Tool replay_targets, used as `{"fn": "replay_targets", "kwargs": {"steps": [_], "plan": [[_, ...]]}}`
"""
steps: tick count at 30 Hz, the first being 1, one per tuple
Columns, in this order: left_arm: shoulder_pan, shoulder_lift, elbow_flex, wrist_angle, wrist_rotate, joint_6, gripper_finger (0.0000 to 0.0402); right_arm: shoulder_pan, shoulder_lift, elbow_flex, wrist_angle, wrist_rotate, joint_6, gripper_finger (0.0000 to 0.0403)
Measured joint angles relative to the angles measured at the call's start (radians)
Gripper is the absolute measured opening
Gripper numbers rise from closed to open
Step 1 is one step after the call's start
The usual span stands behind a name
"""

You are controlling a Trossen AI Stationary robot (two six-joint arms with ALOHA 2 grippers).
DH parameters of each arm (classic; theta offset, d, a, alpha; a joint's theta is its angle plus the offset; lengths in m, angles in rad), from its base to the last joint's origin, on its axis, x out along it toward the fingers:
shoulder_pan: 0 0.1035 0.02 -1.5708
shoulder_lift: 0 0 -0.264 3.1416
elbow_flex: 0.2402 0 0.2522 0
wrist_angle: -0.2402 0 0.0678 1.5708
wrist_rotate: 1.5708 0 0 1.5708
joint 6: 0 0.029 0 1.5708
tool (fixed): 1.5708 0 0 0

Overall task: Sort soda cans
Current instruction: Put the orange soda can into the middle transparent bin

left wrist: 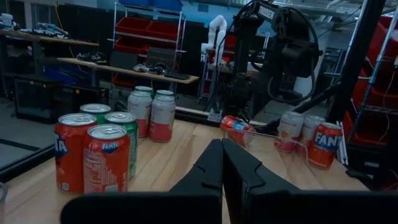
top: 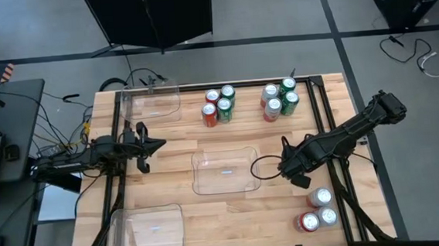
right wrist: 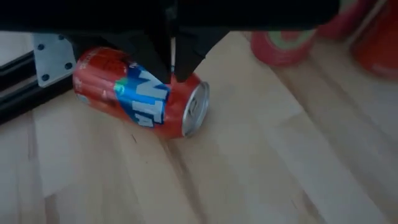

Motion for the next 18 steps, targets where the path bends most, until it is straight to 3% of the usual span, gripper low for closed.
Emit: {"fn": "replay_targets", "kwargs": {"steps": [7, 13, 18], "plan": [[0.000, 0.000, 0.000, -0.016, 0.000, 0.000, 0.0002, 0.005, 0.006, -0.012, -0.009, -0.057, -0.274, 0.0129], [0.000, 0.000, 0.000, -0.037, 0.000, 0.000, 0.0002, 0.014, 0.006, -0.083, 0.009, -0.006, -0.442, 0.0258], [0.000, 0.000, 0.000, -0.038, 0.000, 0.000, 0.0002, 0.013, 0.006, -0.159, 0.077, 0.009, -0.529, 0.0327]]}}
